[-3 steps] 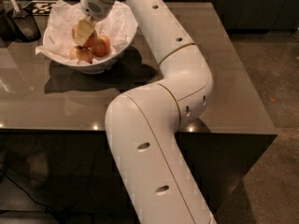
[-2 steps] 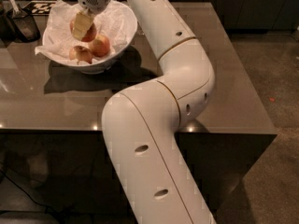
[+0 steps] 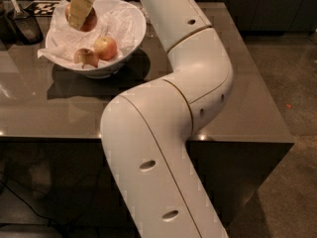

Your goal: Pick apple from white bowl

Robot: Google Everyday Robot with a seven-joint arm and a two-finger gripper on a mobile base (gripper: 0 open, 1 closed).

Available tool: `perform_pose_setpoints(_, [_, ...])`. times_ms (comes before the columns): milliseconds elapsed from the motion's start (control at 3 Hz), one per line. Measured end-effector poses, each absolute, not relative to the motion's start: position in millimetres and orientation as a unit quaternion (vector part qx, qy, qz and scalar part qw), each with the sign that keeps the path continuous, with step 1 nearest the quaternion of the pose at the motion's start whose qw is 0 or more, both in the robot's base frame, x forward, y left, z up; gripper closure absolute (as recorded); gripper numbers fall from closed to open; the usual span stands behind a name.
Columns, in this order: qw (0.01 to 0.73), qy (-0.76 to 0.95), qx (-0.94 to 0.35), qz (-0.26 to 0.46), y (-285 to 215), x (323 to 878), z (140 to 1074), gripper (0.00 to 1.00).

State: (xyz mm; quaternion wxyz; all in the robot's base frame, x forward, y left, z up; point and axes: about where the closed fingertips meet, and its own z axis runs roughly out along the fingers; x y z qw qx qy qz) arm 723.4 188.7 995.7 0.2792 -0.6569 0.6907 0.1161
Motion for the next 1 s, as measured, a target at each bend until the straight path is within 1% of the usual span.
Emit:
perform_pose_setpoints(667, [0.313, 0.655, -0.681, 0.094, 192.0, 695.8, 1054.1, 1.00])
perform_pose_setpoints(1000, [0.323, 0.654, -0.677, 0.096, 197.6, 701.1, 1054.0, 1.00])
